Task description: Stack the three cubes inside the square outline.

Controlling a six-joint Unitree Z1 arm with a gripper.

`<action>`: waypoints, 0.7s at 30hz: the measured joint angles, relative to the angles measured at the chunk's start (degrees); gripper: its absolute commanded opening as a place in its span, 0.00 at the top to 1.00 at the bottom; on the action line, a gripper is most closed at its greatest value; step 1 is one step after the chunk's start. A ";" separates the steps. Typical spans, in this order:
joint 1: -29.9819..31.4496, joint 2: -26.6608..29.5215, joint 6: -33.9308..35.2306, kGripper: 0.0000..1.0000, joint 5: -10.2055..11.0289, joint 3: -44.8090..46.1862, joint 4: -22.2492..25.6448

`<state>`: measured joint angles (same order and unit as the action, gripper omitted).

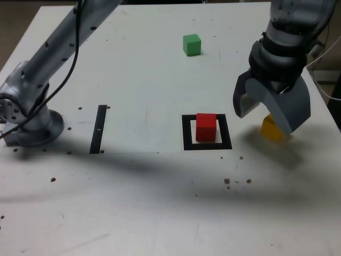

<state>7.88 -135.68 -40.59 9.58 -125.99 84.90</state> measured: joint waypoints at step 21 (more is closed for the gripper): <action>-0.94 -6.67 0.27 0.11 1.22 -7.13 0.56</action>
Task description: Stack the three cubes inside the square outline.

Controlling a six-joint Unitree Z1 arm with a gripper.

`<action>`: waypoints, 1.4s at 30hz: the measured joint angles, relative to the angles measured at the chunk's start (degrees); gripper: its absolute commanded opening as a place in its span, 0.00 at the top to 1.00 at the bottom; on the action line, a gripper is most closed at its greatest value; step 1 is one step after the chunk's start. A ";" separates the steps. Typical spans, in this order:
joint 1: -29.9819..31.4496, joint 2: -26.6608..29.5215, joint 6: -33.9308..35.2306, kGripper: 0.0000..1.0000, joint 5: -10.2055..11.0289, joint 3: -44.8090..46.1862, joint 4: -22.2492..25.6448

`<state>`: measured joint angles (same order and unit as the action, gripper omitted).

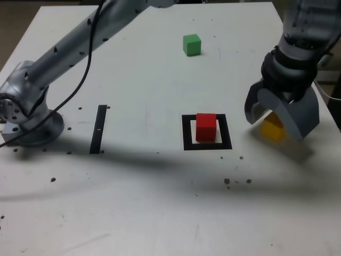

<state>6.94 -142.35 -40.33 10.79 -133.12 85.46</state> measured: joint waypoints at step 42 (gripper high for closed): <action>0.64 -0.04 3.75 0.72 1.58 -1.90 3.74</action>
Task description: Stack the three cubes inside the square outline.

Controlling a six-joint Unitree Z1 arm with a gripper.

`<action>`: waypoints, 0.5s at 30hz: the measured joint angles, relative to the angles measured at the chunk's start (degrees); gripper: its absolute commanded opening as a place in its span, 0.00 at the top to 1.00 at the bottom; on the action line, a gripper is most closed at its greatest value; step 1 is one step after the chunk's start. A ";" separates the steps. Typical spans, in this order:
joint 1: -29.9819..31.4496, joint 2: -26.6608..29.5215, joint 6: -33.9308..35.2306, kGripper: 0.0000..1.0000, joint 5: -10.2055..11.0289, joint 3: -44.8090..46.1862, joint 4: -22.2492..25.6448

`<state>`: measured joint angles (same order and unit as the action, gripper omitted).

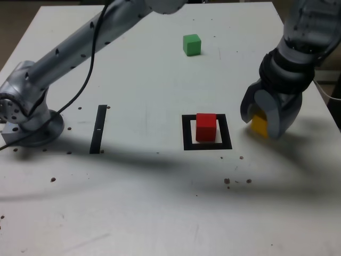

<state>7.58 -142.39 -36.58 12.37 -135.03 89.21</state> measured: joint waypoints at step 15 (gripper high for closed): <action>0.39 12.47 18.53 0.72 -4.76 12.32 1.49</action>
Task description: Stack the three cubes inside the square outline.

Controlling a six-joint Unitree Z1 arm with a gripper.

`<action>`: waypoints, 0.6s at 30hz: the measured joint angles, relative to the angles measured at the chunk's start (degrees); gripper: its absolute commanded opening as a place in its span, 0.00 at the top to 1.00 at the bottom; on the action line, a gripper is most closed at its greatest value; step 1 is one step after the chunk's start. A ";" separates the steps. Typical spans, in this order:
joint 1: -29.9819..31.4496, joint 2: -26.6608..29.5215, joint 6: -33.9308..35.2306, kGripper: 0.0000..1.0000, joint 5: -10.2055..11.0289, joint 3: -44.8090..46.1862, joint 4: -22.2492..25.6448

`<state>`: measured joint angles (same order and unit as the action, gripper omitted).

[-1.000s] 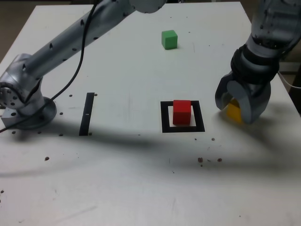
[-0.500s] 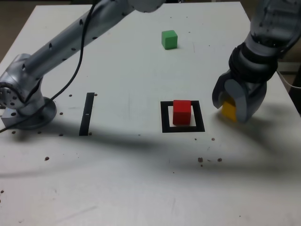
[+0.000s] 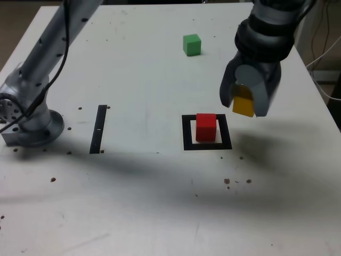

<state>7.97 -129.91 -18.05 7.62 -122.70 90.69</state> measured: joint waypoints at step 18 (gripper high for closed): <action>0.03 5.42 14.73 0.72 -3.50 11.98 -0.76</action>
<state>8.01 -124.49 -3.32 4.11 -110.72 89.93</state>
